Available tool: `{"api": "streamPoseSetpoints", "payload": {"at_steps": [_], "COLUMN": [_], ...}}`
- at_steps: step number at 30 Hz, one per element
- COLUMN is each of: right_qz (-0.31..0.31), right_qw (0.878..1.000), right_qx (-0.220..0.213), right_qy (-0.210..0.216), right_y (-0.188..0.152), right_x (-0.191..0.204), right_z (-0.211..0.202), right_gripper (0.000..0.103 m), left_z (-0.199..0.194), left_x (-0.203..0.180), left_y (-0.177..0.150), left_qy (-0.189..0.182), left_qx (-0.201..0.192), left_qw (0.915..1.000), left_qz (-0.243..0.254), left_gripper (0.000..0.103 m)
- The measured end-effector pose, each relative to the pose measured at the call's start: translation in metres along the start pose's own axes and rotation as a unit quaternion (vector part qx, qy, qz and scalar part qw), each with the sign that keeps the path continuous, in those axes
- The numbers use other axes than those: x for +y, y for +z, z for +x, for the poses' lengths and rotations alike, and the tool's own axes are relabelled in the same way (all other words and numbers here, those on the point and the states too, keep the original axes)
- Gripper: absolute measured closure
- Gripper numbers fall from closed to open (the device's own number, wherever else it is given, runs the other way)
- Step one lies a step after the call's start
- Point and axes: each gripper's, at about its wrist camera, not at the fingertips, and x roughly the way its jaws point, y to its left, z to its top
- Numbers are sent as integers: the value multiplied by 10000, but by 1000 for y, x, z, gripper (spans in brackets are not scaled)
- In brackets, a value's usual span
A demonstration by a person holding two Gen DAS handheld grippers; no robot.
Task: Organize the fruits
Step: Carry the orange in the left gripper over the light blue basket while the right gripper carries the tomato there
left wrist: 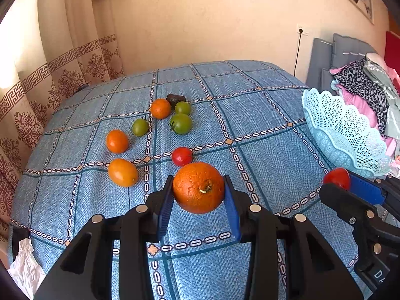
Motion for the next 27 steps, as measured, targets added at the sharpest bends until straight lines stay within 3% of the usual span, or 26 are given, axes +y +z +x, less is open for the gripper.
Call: {"api": "streamPoseSetpoints", "payload": {"at_steps": [12, 27], "right_qz": [515, 1357], "right_qw": [9964, 9811], "right_qx": [-461, -577], "right_qy": [-491, -1254], "right_y": [23, 31], "right_x": [-48, -126], "right_z": [-29, -41], "right_gripper": [75, 75], "left_z": [-14, -19], "left_x": [-44, -108], "left_y": [23, 48], "left_qy": [-315, -739], "left_qx": [-317, -628], "left_qw": [9981, 9906], "left_qz": [426, 966], "left_gripper": [65, 65]}}
